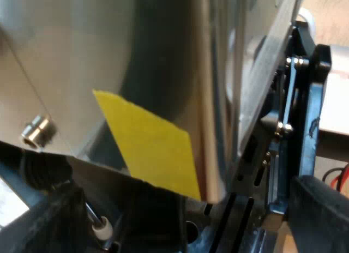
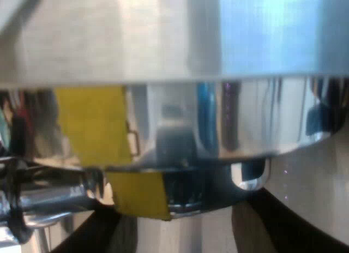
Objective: Put the handle in the coffee machine
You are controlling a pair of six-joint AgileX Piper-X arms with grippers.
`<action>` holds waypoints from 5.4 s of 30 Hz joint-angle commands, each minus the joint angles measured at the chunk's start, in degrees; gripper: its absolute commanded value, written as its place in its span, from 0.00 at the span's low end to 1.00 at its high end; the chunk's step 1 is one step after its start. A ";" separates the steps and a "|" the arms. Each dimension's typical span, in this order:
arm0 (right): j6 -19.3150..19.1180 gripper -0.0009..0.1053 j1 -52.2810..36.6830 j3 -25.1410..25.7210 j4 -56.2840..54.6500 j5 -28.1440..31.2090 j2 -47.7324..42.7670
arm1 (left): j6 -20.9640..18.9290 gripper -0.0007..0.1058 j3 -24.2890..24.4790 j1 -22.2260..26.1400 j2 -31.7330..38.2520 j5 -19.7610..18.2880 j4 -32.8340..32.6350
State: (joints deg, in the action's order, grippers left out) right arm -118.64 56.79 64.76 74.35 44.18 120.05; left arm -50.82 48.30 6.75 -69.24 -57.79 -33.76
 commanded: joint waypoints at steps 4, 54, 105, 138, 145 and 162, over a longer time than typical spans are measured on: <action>-0.51 0.41 0.05 1.11 3.36 -1.17 -2.03 | -0.36 0.73 0.28 -0.07 0.37 0.55 0.25; -0.51 0.41 0.05 1.11 3.36 -1.17 -2.03 | 11.82 0.01 21.04 11.37 -7.93 11.43 -20.05; -0.65 0.41 0.05 1.11 3.36 -0.79 -2.03 | 15.93 0.01 21.77 -7.94 -11.15 16.65 -53.03; 6.21 0.41 0.89 -0.30 -21.26 -1.61 -6.00 | 15.48 0.01 21.77 -11.52 -10.81 17.19 -54.07; 11.96 0.41 1.03 -5.05 -26.38 -2.01 -9.53 | 15.48 0.01 21.77 -11.52 -10.81 17.19 -54.07; 13.78 0.41 2.21 -10.23 -49.67 -8.04 -23.06 | 15.48 0.01 21.77 -11.52 -10.81 17.19 -53.76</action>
State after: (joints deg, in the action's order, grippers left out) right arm -104.80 59.01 54.44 25.86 36.84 97.31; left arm -35.42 70.21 -3.46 -80.50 -36.75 -84.53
